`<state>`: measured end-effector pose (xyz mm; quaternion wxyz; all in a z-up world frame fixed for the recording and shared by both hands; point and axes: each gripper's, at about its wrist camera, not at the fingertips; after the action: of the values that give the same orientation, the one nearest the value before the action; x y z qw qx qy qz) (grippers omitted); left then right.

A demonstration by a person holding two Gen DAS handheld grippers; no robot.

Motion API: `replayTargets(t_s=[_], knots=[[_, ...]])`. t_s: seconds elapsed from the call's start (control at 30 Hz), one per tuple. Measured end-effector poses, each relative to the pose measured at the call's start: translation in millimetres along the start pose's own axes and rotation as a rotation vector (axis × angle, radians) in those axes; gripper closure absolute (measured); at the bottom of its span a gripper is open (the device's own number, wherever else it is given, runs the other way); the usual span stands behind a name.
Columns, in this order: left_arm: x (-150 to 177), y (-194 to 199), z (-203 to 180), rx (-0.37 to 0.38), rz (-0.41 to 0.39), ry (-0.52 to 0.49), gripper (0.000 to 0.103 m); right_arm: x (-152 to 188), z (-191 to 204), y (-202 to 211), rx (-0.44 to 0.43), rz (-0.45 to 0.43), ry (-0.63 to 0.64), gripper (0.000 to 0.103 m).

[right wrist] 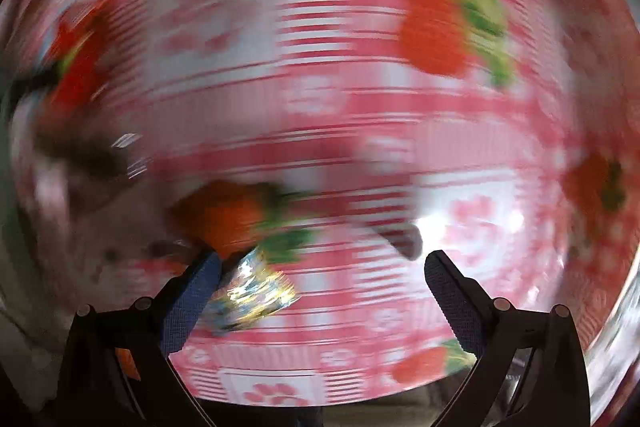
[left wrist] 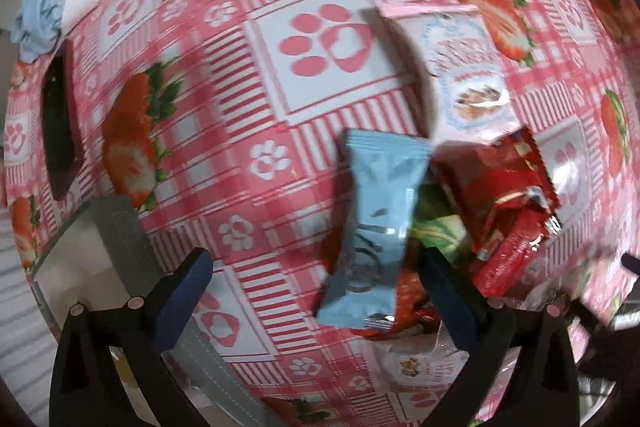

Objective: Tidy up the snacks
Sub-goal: 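Move both tools back to the snack pile and grasp the light-blue bar with the left tool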

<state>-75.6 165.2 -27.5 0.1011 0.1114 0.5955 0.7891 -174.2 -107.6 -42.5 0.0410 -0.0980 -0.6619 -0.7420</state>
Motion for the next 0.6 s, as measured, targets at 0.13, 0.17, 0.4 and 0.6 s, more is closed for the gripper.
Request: replayTargets(t_s=[0.13,0.17,0.4,0.6], knots=[[-1.6,2.4,-10.4,0.017,-0.012,-0.025,0.005,2.1,-27.0,9.2,-0.034,-0.010,-0.077,0.001],[-1.9,2.8,-12.6,0.026,-0.009,-0.021,0.008,4.8,-32.0,10.4,-0.051,-0.004,-0.090,0.001],[-3.9,13.3,-15.6,0.092,-0.025,-0.027,0.042,34.3,-35.4,3.9,-0.123,0.021,-0.064,0.001],[1.8,17.9,-5.5,0.102,-0.012,-0.040,0.069,60.5,18.8,0.9,-0.032,0.033,0.191,0.001]])
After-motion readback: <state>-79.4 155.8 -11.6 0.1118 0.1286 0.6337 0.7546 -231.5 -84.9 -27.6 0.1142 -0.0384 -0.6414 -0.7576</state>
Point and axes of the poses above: each gripper's, at about its wrist camera, not at the fingertips, and y roughly against the way its jaws point, z to its left, x to its underside, and after that the axes turned 10 degrees about -x, right-handed
